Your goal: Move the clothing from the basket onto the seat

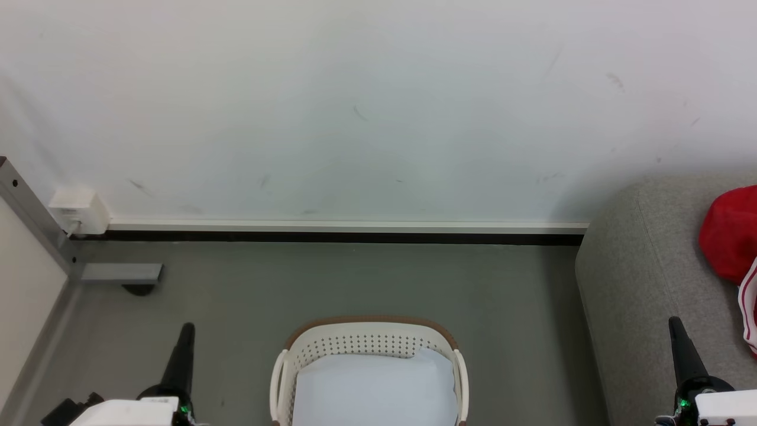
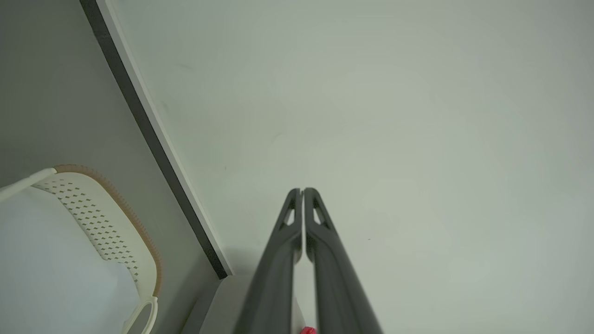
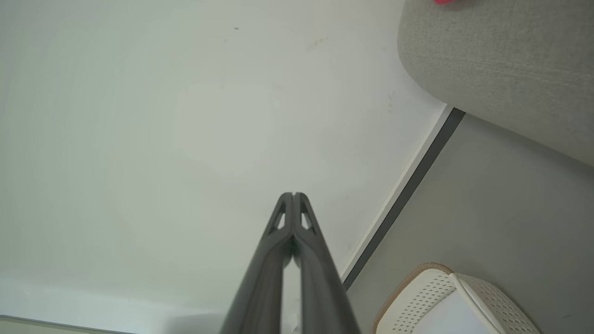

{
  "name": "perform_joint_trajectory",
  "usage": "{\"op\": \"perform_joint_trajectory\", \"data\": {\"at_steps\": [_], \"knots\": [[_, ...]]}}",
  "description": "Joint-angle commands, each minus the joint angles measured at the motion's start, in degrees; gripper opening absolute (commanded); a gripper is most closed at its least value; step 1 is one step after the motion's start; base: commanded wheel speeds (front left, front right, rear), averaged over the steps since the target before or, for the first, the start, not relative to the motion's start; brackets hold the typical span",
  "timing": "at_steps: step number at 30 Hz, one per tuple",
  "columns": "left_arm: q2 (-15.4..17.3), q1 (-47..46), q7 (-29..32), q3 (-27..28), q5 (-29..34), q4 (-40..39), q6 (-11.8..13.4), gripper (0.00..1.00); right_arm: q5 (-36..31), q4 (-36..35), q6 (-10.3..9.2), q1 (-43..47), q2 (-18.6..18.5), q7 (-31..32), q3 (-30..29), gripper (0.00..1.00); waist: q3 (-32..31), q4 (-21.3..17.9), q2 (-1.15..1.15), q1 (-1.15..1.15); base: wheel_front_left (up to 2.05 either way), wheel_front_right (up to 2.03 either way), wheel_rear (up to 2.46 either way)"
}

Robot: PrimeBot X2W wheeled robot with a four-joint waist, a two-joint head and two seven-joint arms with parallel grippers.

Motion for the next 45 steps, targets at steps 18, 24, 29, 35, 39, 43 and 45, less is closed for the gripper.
{"op": "perform_joint_trajectory", "data": {"at_steps": [18,24,29,35,39,43,45], "knots": [[0.50,-0.86,2.12,0.67,-8.27,-0.66,-0.57,0.00,6.84,-0.66,-0.11,-0.84,0.62,2.20,-1.72,0.00,0.13,0.19,0.00,0.00,0.00,0.00,0.00],[0.51,-0.90,2.80,0.78,-10.46,-0.79,-0.61,0.00,8.83,-0.70,-0.11,-0.86,0.87,2.80,-2.16,0.00,0.18,0.26,0.00,0.00,0.00,0.00,0.00],[0.52,-0.92,3.31,0.87,-12.57,-0.86,-0.71,0.00,10.32,-0.70,-0.12,-0.87,1.04,3.28,-2.49,0.00,0.22,0.31,0.00,0.00,0.00,0.00,0.00],[0.52,-0.90,3.30,0.85,-12.39,-0.85,-0.65,0.00,10.07,-0.69,-0.12,-0.86,0.99,3.27,-2.45,0.00,0.22,0.31,0.00,0.00,0.00,0.00,0.00],[0.52,-0.90,3.29,0.84,-12.40,-0.85,-0.65,0.00,10.07,-0.69,-0.12,-0.86,0.99,3.27,-2.46,0.00,0.22,0.31,0.00,0.00,0.00,0.00,0.00],[0.52,-0.90,3.29,0.84,-12.40,-0.85,-0.65,0.00,10.07,-0.69,-0.12,-0.86,0.98,3.28,-2.46,0.00,0.22,0.31,0.00,0.00,0.00,0.00,0.00],[0.52,-0.89,3.29,0.84,-12.40,-0.85,-0.65,0.00,10.06,-0.69,-0.12,-0.86,0.98,3.28,-2.46,0.00,0.22,0.31,0.00,0.00,0.00,0.00,0.00]]}}
